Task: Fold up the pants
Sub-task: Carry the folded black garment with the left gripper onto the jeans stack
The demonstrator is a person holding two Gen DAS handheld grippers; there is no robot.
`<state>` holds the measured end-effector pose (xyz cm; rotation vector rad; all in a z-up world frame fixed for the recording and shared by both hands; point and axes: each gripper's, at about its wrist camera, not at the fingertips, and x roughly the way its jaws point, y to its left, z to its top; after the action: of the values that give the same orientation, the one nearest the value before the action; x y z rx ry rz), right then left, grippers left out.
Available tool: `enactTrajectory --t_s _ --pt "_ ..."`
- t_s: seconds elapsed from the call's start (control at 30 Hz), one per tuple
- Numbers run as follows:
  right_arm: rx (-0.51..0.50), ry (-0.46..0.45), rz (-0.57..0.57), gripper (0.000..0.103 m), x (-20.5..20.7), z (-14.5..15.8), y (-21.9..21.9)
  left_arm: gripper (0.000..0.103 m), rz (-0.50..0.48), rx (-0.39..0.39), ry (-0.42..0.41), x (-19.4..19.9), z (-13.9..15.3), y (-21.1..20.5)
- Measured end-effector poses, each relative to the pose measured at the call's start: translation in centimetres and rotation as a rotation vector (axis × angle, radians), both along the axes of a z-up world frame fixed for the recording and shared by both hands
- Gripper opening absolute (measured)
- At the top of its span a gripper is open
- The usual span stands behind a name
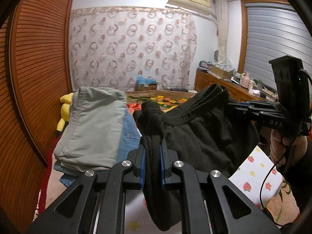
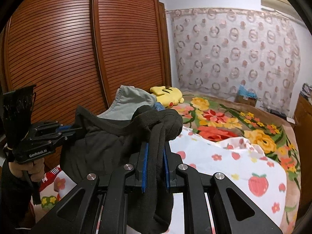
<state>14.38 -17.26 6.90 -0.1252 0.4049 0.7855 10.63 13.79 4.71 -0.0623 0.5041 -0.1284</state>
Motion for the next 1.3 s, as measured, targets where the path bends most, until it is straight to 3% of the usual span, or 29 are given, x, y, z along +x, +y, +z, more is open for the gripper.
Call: enactTrajectory --t_s 0.57,0.93,1.3 --pt "-0.088 -0.096 0.134 0.014 9.5 4.0 6.7 0.012 0.164 -0.016 -0.055 2.9 1.3 5.4" --pt "-0.112 -0.131 0.166 0.014 11.3 3.6 10.0 0.012 0.241 -0.031 -0.056 3.5 0.2 8.1" --pt "-0.21 -0.188 0.239 0.014 12.5 3.6 14.8 0.013 0.304 -0.073 -0.032 3.0 -1.6 10.2"
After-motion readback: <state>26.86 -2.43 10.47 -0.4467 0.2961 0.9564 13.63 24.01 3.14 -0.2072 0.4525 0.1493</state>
